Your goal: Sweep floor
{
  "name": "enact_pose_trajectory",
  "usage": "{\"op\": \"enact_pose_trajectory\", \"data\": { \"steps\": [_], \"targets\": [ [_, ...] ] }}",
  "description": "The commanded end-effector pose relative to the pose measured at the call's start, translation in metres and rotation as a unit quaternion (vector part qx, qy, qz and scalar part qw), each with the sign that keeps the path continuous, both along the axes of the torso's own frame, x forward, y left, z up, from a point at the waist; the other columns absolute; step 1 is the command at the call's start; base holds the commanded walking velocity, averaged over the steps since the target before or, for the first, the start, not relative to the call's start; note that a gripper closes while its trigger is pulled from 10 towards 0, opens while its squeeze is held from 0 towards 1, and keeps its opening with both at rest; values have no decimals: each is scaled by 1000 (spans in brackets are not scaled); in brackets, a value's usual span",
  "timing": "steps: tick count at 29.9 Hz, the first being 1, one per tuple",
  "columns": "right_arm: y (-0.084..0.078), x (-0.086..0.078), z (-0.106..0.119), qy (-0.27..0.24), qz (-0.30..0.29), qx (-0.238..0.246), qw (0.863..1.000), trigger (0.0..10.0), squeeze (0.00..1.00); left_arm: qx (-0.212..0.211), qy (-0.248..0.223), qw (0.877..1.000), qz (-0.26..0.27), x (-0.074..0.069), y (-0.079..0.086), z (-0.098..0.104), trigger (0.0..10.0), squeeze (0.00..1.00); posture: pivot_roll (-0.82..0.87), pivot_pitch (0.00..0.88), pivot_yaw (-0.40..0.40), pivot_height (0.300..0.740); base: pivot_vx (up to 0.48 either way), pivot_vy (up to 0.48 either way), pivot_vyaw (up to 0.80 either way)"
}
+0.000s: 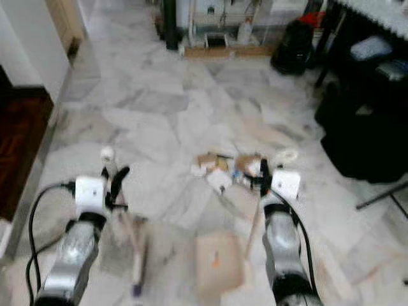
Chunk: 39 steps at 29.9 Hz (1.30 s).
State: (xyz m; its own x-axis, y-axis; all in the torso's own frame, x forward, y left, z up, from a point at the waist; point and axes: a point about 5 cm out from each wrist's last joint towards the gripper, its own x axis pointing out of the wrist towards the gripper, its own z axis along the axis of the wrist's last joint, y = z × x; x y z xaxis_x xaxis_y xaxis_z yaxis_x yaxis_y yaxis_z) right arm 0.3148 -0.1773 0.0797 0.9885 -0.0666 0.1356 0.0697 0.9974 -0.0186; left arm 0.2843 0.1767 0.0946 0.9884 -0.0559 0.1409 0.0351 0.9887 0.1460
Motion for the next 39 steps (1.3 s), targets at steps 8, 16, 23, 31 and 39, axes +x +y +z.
{"op": "enact_pose_trajectory", "data": {
  "steps": [8, 16, 23, 31, 39],
  "targets": [
    [-2, 1, 6, -17, -5, 5, 1000, 10000, 0, 6, -24, 1000, -9, 3, -5, 11, 10000, 0, 15, 95, -45, 740, 307, 0, 0],
    [-1, 1, 7, -19, -4, 4, 1000, 10000, 0, 6, -24, 1000, -9, 2, -4, 11, 10000, 0, 17, 95, -43, 740, 307, 0, 0],
    [-1, 1, 6, -18, -3, 4, 1000, 10000, 0, 7, -24, 1000, -8, 2, -4, 11, 10000, 0, 18, 93, -43, 740, 307, 0, 0],
    [0, 1, 7, -19, -3, 4, 1000, 10000, 0, 6, -25, 1000, -9, 2, -4, 11, 10000, 0, 18, 92, -42, 740, 308, 0, 0],
    [0, 2, 8, -21, -2, 4, 1000, 10000, 0, 7, -25, 1000, -9, 2, -4, 11, 10000, 0, 19, 86, -42, 740, 308, 0, 0]
  ]
}}
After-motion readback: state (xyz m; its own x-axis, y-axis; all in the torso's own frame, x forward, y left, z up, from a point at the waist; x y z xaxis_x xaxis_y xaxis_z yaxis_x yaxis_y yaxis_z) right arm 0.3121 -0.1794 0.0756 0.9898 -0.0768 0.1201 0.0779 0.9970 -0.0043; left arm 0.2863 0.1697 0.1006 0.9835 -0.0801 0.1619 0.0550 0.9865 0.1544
